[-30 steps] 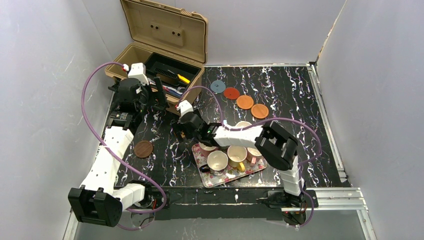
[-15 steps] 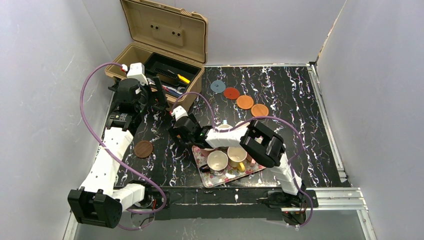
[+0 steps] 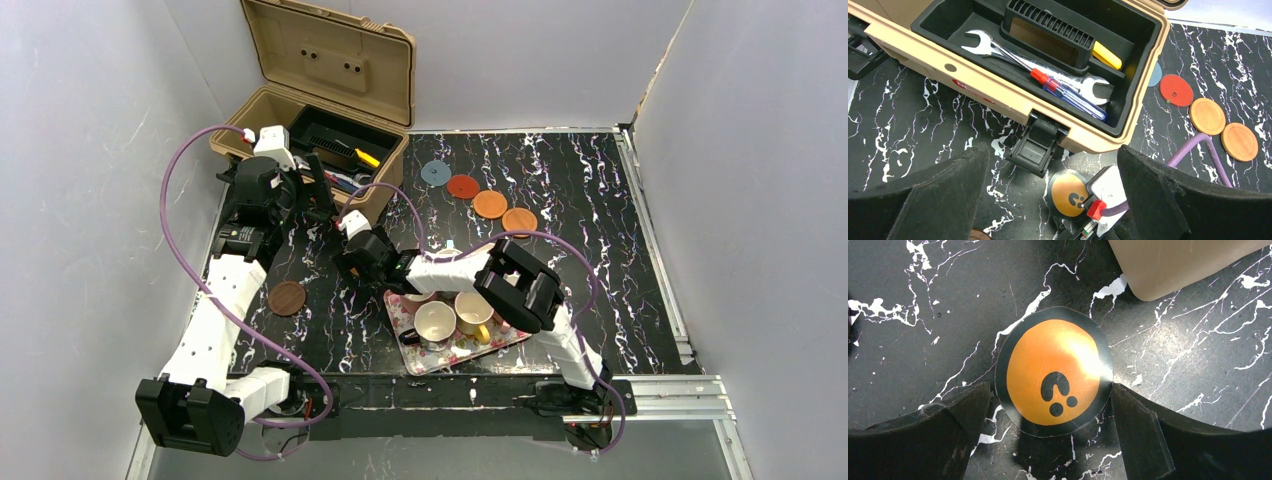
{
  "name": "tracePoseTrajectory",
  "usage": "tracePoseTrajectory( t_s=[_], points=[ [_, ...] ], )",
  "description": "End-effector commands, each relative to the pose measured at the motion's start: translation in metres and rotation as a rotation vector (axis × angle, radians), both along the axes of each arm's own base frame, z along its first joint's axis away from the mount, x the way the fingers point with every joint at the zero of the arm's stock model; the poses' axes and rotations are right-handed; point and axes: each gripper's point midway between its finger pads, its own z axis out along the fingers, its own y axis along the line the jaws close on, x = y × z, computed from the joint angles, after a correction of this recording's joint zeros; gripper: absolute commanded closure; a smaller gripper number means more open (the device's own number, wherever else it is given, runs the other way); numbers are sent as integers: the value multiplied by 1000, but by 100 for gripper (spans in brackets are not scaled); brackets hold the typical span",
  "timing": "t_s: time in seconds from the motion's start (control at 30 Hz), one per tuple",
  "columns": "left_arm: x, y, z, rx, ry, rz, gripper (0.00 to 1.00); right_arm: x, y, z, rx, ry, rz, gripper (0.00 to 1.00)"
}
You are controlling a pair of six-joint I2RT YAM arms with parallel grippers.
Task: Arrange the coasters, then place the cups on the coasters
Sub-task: Move the coaster to the center of the board.
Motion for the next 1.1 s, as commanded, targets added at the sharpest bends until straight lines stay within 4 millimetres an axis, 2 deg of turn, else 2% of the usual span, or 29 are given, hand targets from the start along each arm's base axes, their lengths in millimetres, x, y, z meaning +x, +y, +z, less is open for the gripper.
tracePoseTrajectory(
  t_s=[0.0,0.27,0.5,0.7,1.07],
  points=[
    [-3,1,10,-10,-30,-2,2,6,-4,-13,-52,4,-11,1],
    [-3,1,7,-15,-23,-2,2,4,-7,-21,-94,13,5,4],
    [-3,1,8,-18,-22,-1,2,6,-29,-14,-103,17,-71,10],
    [-3,1,8,-19,-23,-2,2,22,-50,-10,-91,35,-122,16],
    [-3,1,7,-18,-22,-1,2,54,-96,-18,-136,73,-218,16]
  ],
)
